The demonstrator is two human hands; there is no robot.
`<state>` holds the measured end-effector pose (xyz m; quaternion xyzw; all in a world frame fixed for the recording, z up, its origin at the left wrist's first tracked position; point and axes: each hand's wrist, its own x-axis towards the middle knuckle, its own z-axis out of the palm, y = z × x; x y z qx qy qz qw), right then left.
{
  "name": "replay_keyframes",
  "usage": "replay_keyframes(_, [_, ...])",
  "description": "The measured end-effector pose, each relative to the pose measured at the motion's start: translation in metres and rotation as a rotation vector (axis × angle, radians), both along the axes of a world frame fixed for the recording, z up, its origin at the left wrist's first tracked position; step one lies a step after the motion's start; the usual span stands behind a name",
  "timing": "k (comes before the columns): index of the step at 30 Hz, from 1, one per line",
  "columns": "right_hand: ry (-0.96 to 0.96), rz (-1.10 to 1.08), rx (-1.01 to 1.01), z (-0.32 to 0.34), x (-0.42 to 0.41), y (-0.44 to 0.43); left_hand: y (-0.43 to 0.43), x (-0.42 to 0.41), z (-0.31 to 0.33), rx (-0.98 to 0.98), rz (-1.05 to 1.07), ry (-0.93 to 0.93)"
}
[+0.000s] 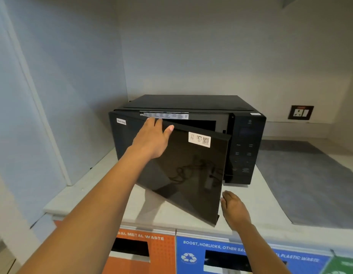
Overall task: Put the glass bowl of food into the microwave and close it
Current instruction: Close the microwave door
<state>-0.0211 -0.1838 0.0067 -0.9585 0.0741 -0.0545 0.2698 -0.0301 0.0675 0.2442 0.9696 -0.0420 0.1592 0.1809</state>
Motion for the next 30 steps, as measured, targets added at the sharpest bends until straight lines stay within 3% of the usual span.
replay_keyframes(5, [-0.02, -0.039, 0.14, -0.001, 0.004, 0.001, -0.011, 0.022, -0.009, 0.146, 0.031, -0.247])
replay_keyframes(9, [-0.036, -0.106, 0.275, -0.006, 0.004, 0.003, -0.015, 0.04, -0.014, 0.104, 0.024, -0.348])
replay_keyframes(30, [0.025, -0.163, 0.198, -0.017, 0.01, 0.002, -0.031, 0.086, -0.024, -0.066, 0.066, -0.432])
